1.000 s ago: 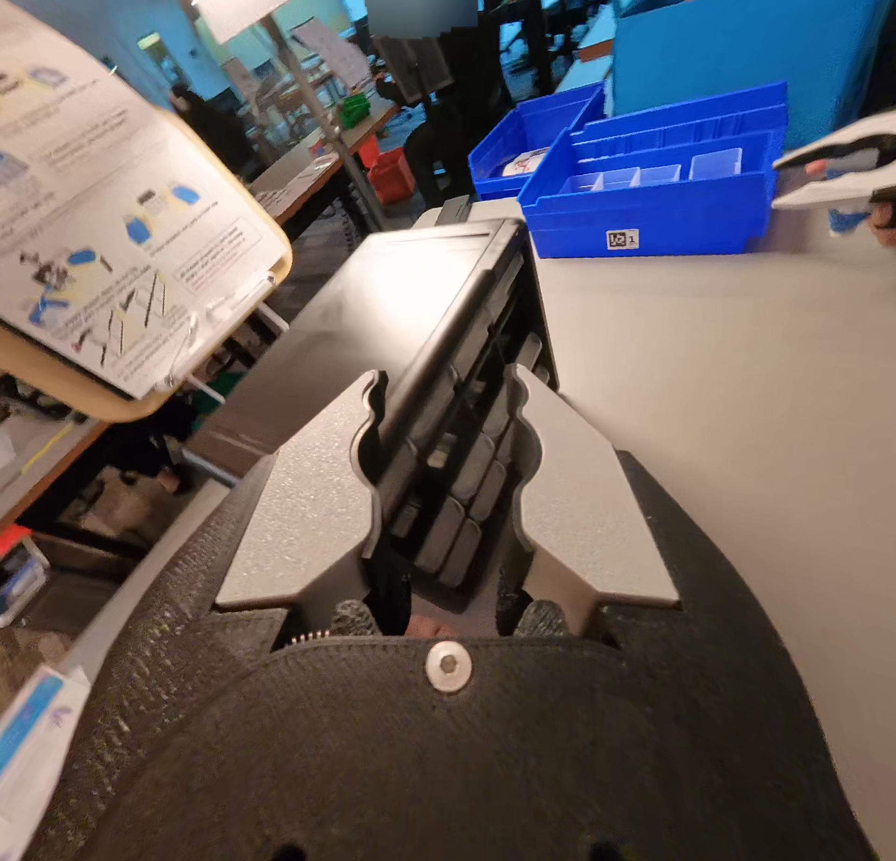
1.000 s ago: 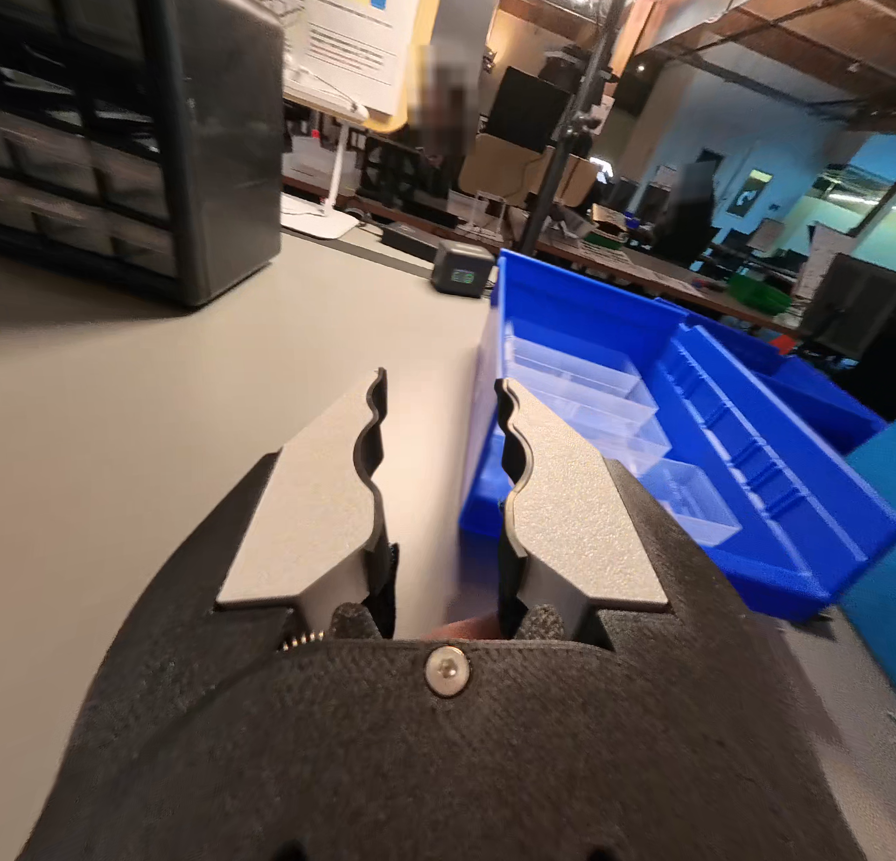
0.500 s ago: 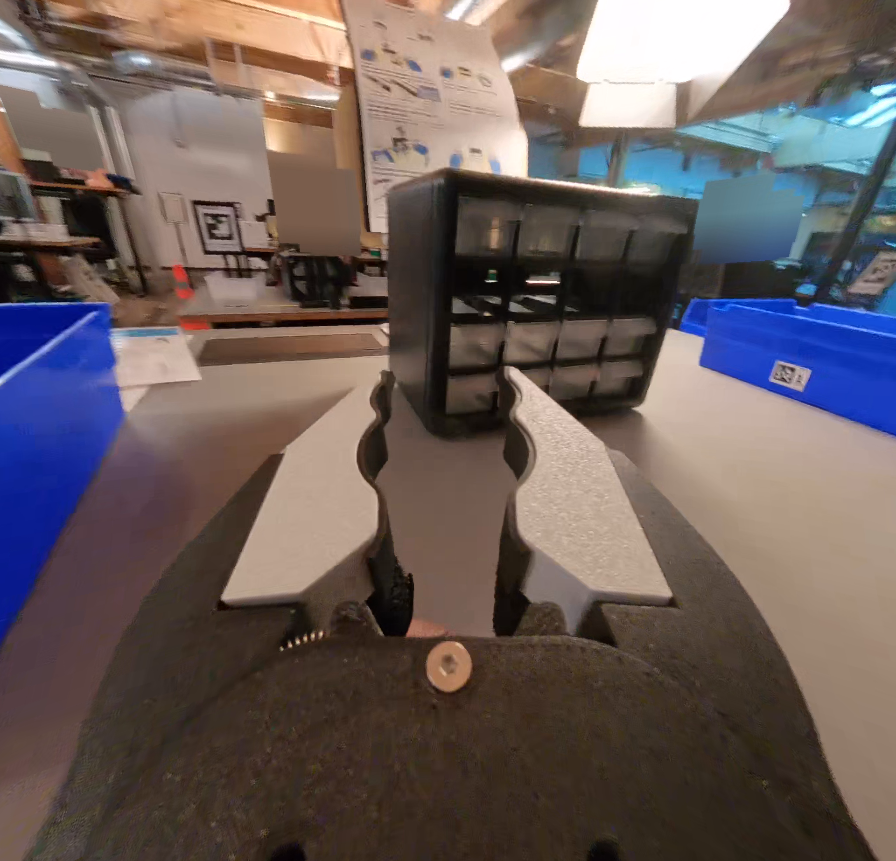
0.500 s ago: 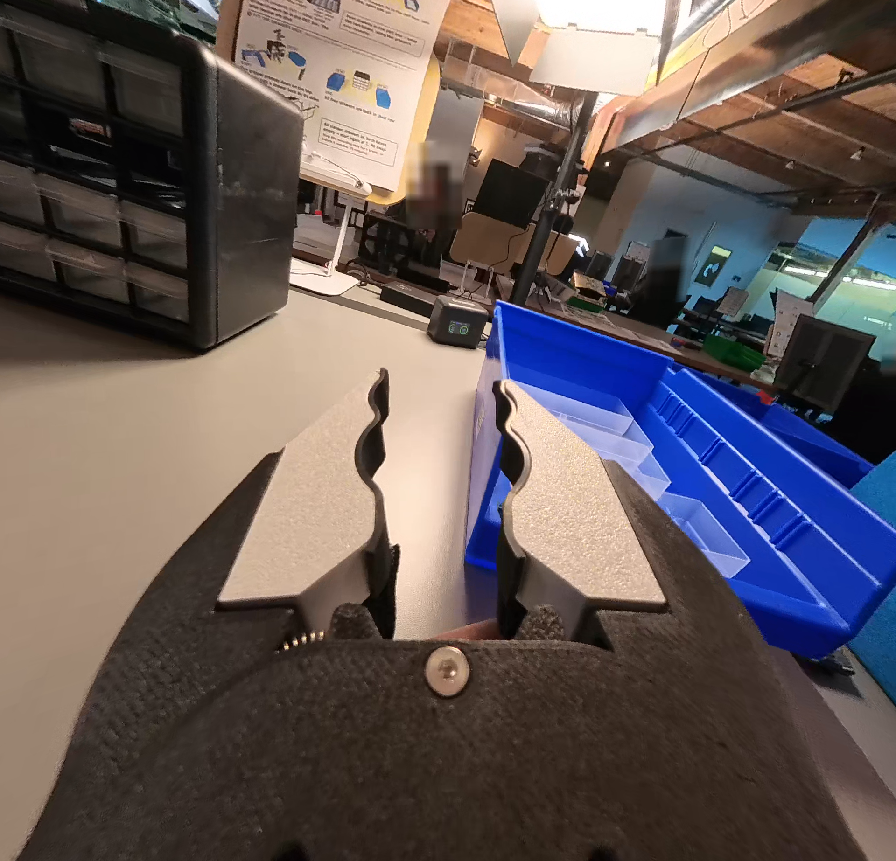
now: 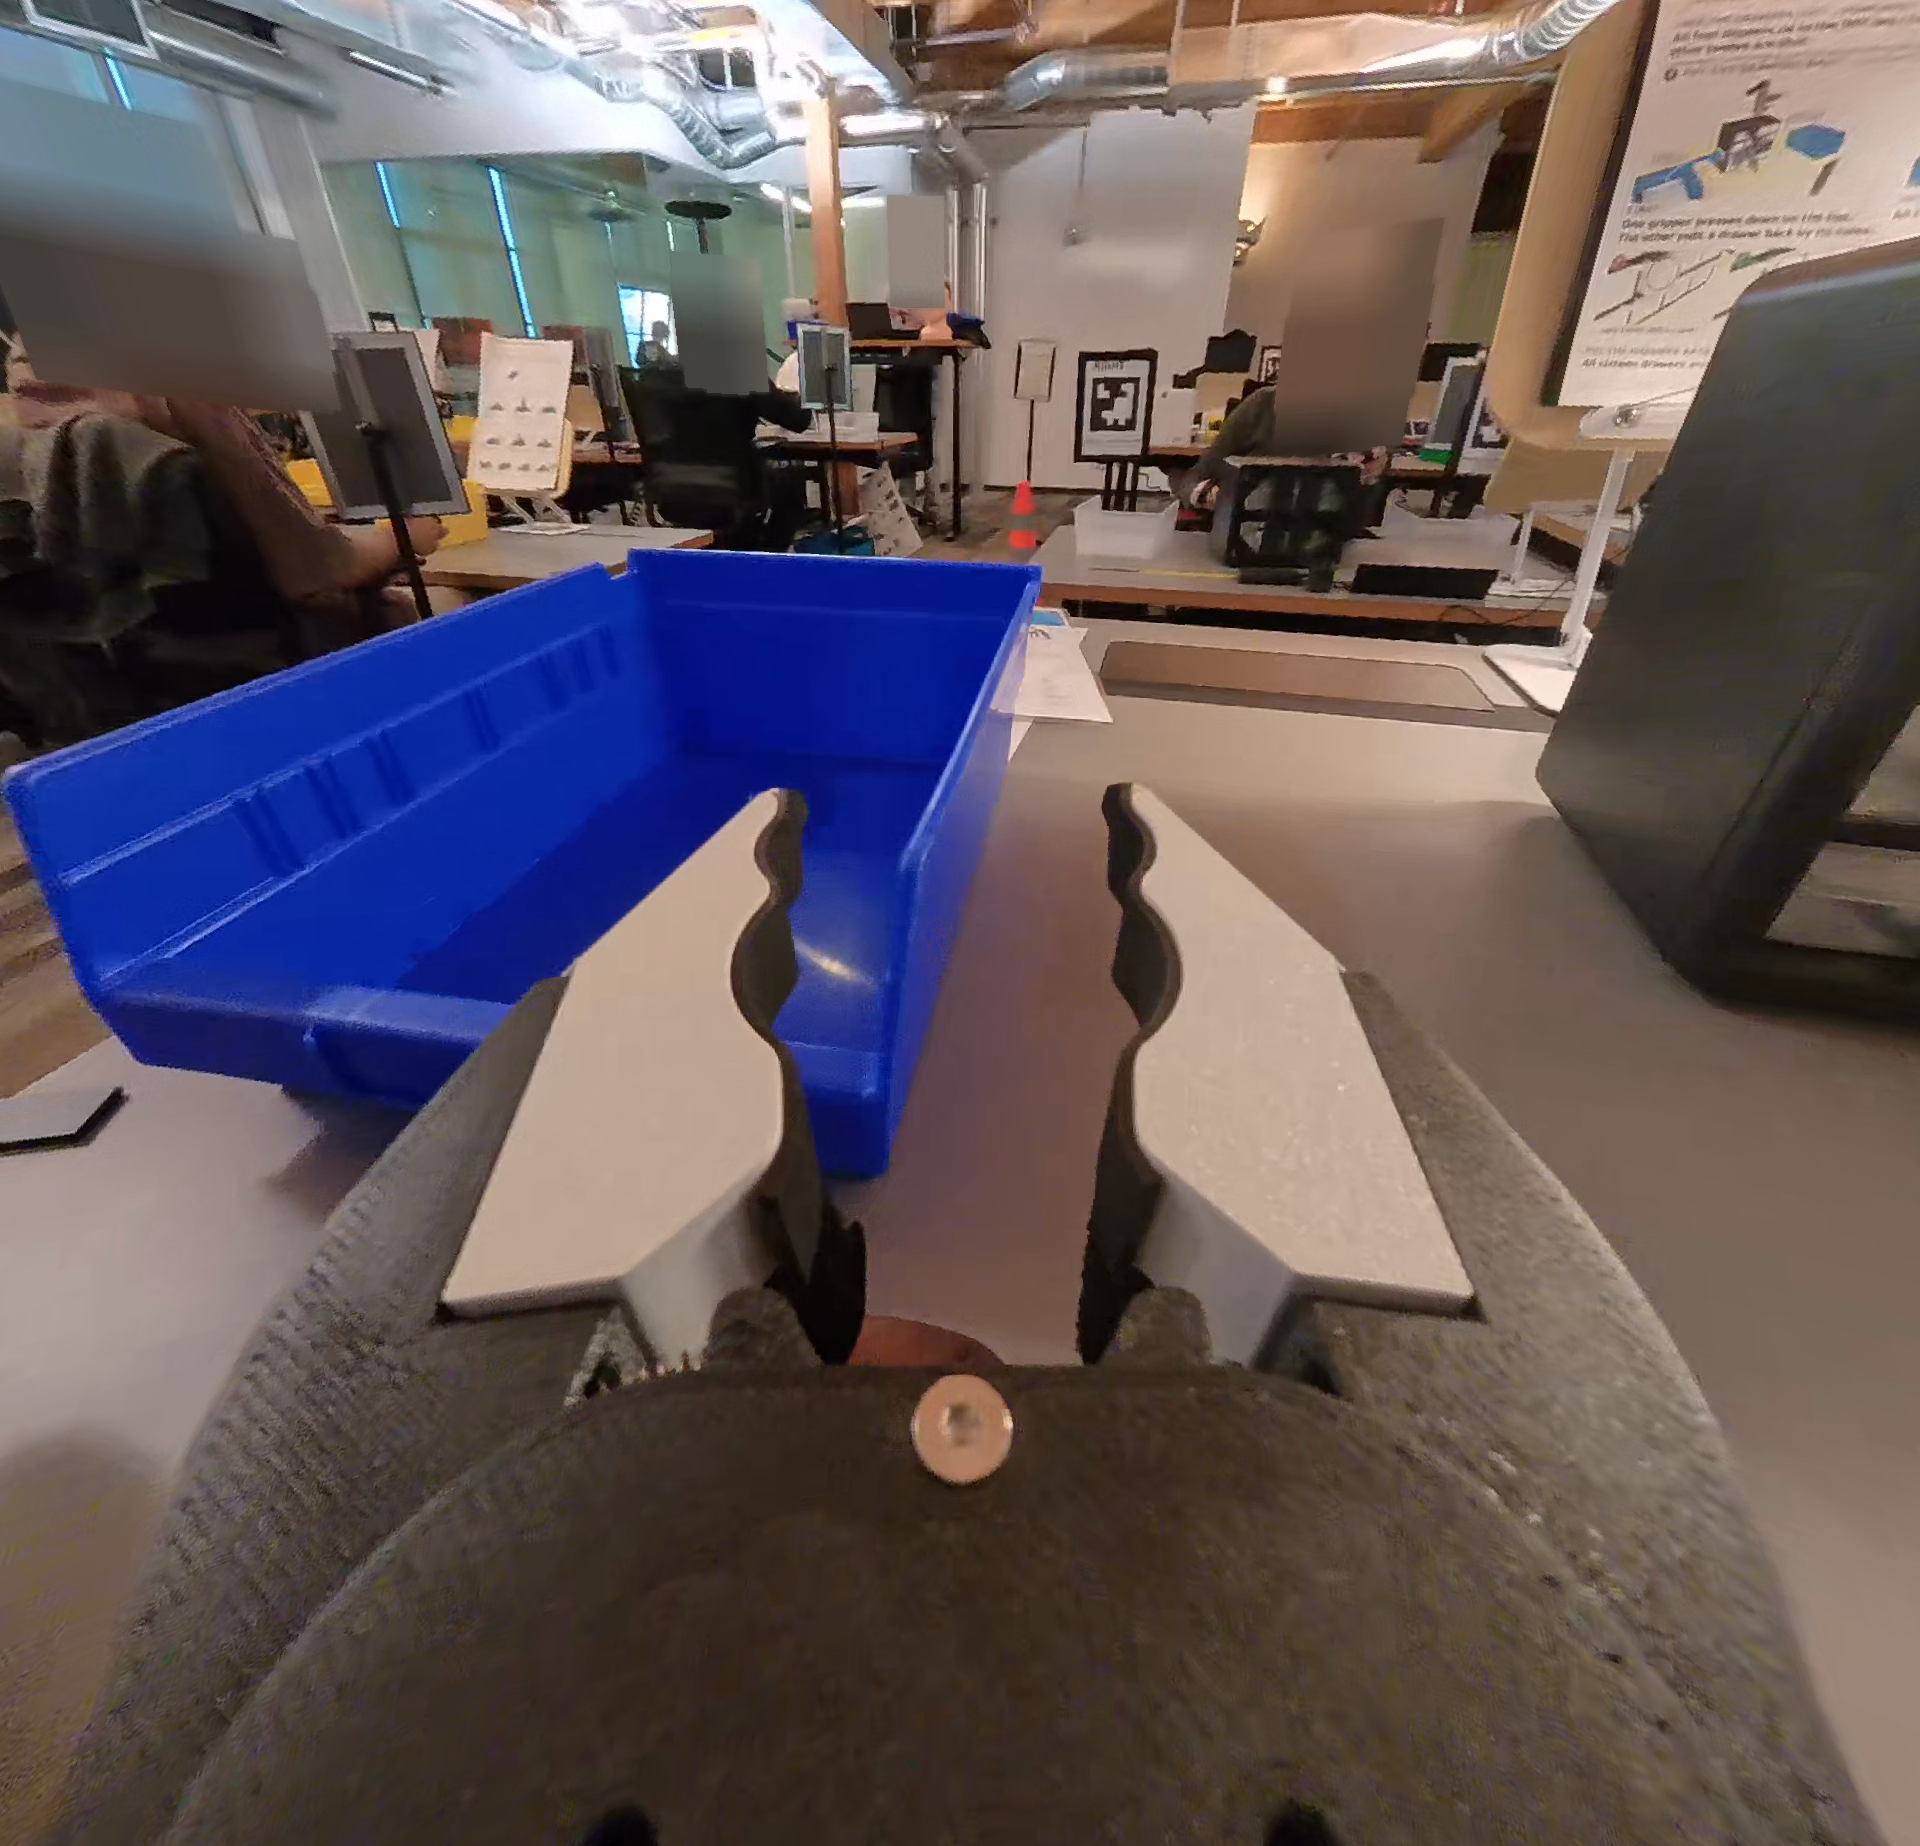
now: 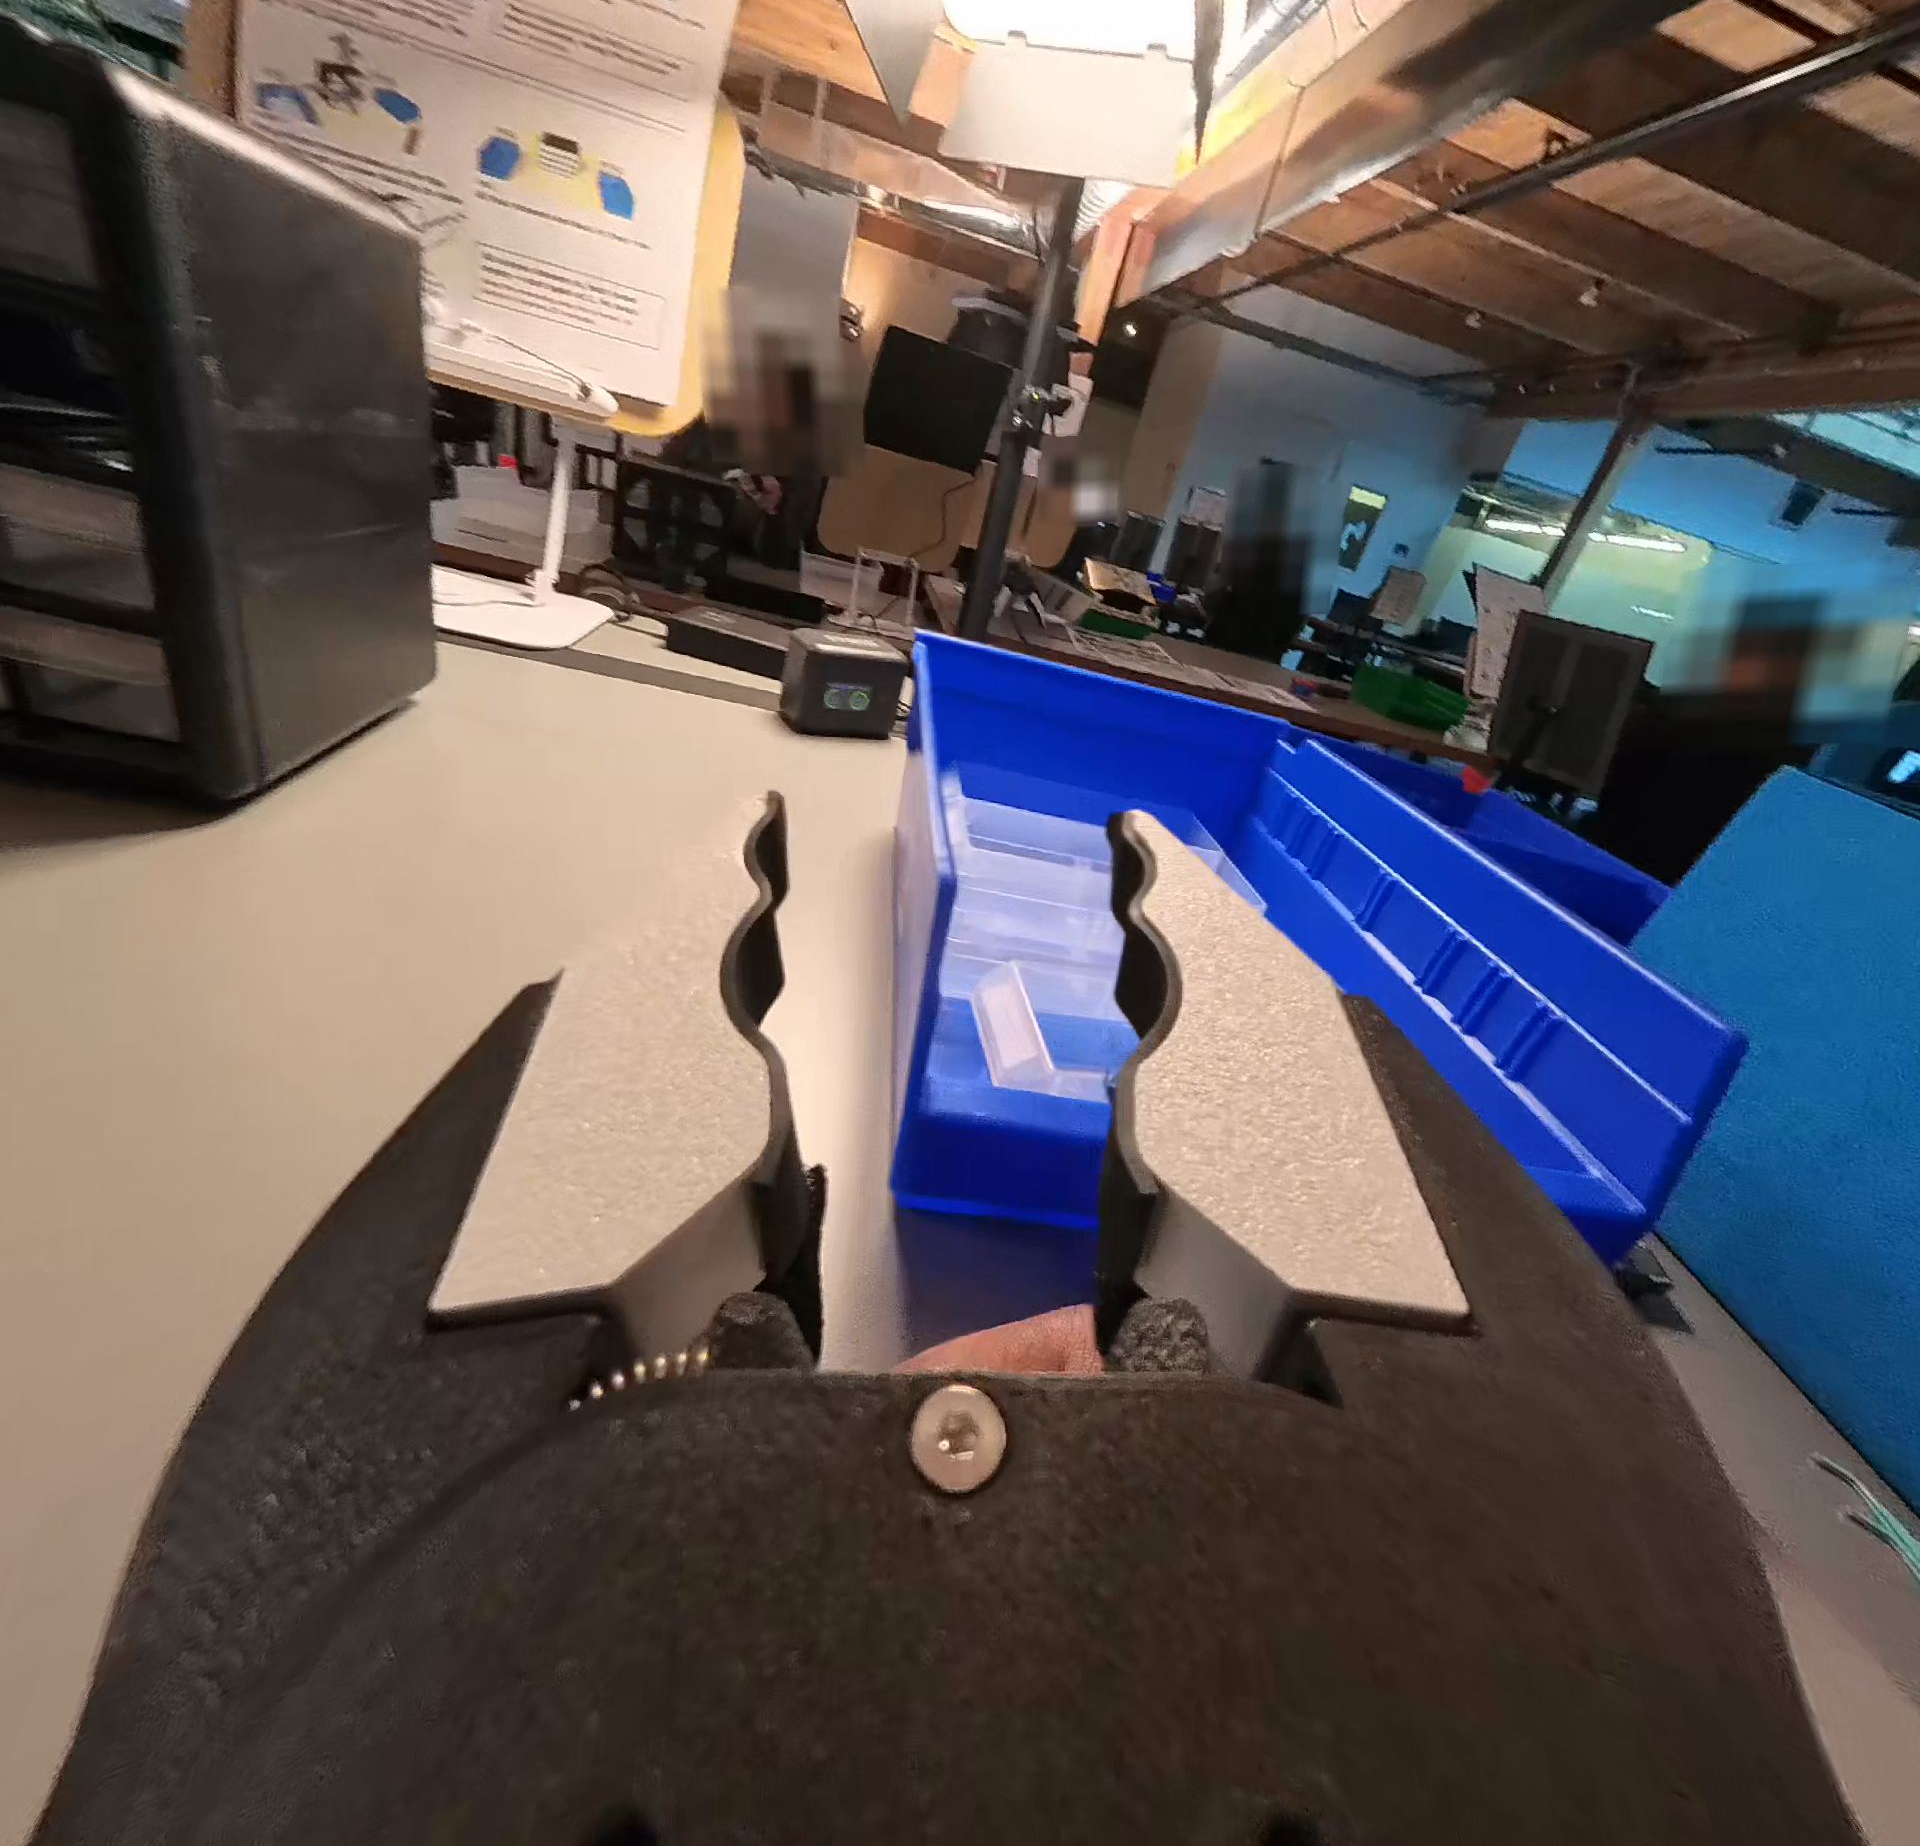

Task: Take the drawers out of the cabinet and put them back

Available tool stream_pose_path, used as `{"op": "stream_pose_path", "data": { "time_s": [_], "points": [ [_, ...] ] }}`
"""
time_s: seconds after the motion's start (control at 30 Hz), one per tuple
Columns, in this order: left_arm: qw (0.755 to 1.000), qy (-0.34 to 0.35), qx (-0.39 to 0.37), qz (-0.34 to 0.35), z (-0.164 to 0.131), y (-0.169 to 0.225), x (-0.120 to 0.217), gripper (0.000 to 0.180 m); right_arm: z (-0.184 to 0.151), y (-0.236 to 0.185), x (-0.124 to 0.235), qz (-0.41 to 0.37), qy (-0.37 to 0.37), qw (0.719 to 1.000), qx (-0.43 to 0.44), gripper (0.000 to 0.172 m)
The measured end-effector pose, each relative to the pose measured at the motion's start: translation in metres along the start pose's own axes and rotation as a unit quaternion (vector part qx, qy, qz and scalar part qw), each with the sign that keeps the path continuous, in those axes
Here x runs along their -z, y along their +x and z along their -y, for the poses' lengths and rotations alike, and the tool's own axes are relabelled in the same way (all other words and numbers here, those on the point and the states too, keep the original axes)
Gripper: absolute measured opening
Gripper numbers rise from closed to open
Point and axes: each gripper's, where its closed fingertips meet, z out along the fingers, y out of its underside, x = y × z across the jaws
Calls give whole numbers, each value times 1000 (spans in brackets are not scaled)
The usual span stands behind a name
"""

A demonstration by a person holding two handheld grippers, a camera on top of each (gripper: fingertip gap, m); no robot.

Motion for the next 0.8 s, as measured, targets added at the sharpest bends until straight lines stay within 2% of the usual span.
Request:
{"op": "stream_pose_path", "data": {
  "time_s": [0.13,0.3,0.37,0.6,0.8],
  "points": [
    [999,-34,13,-9,-10,-5,-14,60,-11,11,-7,-10,-35,999,-14,78],
    [998,-67,17,-6,-19,-7,-22,55,-17,16,-16,-3,-48,998,-34,79],
    [997,-74,17,-10,-21,-6,-23,47,-20,14,-19,6,-58,998,-32,78],
    [994,-105,30,-17,-31,-7,-31,42,-27,6,-25,17,-83,996,-10,62],
    [991,-131,20,-5,-38,-11,-39,41,-30,6,-34,19,-86,996,0,42]
  ]
}}
